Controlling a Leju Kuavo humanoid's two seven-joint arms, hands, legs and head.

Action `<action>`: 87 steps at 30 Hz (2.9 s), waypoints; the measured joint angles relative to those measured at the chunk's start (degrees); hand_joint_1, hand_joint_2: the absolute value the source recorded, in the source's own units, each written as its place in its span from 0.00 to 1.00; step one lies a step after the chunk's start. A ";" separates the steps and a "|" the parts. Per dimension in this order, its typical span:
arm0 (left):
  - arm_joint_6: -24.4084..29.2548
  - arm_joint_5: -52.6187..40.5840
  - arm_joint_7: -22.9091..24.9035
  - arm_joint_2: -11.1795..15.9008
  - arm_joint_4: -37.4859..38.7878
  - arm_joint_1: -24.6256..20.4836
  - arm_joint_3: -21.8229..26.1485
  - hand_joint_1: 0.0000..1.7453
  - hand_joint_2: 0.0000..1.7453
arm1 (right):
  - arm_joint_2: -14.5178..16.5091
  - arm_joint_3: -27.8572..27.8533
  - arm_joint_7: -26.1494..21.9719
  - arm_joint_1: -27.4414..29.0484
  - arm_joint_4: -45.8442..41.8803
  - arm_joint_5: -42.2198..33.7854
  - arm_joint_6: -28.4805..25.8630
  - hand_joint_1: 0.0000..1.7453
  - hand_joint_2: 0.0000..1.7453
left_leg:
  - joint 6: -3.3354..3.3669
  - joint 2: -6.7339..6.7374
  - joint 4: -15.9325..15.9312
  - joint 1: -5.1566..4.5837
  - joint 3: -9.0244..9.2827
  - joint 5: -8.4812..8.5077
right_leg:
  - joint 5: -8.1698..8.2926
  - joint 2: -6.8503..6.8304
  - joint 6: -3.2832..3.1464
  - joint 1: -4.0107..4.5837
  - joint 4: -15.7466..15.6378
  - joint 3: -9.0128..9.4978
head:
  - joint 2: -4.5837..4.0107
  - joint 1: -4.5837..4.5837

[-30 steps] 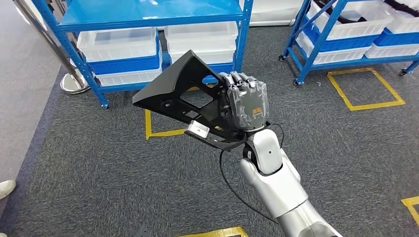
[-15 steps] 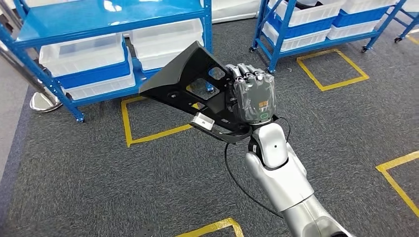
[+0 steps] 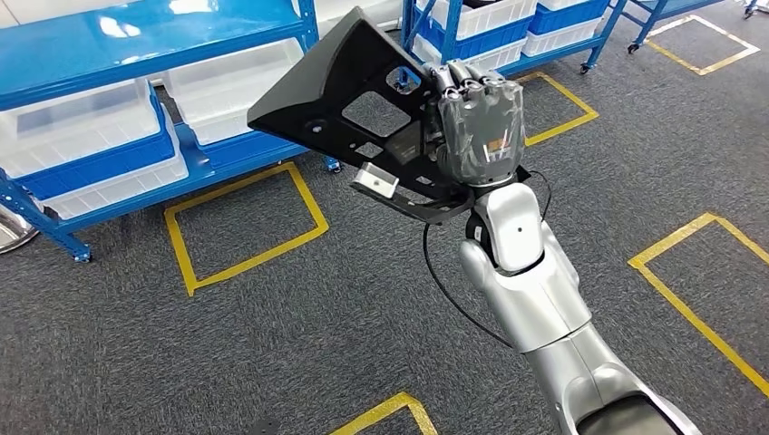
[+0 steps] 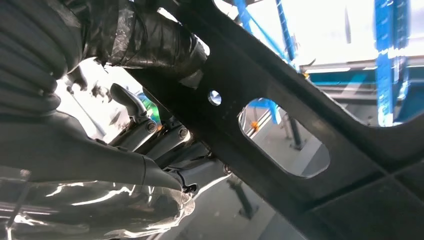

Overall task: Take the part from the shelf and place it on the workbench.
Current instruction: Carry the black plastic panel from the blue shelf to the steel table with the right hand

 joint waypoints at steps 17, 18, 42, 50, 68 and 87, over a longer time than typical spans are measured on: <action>-0.79 -0.82 -0.46 -0.07 -0.02 -0.48 0.00 0.00 1.00 | -0.95 -0.62 0.27 -5.01 -0.10 0.18 1.10 1.00 1.00 | -1.94 3.89 5.96 -0.23 -1.82 -4.96 | 0.57 -6.61 -1.81 0.07 -2.15 1.80 | 0.00 0.38; -0.79 -0.82 -0.45 -0.07 -0.02 -0.39 0.00 0.00 1.00 | -0.93 -0.63 0.27 -5.17 -0.12 0.18 1.17 1.00 1.00 | -1.95 2.86 9.72 -0.20 -3.61 -6.67 | 0.58 -5.96 -2.02 0.10 -2.16 1.80 | 0.00 0.37; -0.70 -1.81 -0.32 0.06 -0.04 -0.33 0.02 0.00 1.00 | -1.85 -1.23 0.96 -6.38 -0.10 0.10 2.48 1.00 1.00 | -0.78 7.76 0.26 -0.81 0.24 -0.88 | 0.78 -10.76 0.49 0.01 -1.15 0.60 | 0.00 1.08; -0.81 -2.15 -0.40 -0.07 -0.07 -0.25 0.00 0.00 1.00 | -2.19 -1.73 1.10 -6.68 0.03 0.08 2.48 1.00 1.00 | -1.75 2.62 14.71 -0.28 -6.19 -8.55 | 0.86 -5.32 -2.11 0.18 -1.81 1.10 | 0.00 0.86; -1.03 -2.78 -0.28 -0.09 -0.08 -0.43 -0.07 0.00 1.00 | -3.20 -2.37 1.45 -6.95 0.88 -0.05 2.49 1.00 1.00 | 0.86 4.97 0.47 -0.46 -1.72 0.91 | -4.55 -6.51 0.93 -0.38 12.74 -6.29 | 0.00 1.36; -1.11 -3.76 -0.30 -0.21 -0.11 -0.45 -0.09 0.00 1.00 | -3.04 -2.67 1.46 -8.41 1.69 0.17 2.51 1.00 1.00 | -0.94 -1.17 3.88 -0.22 -3.74 0.93 | 0.13 0.10 -1.52 0.16 -0.92 1.74 | 0.00 1.17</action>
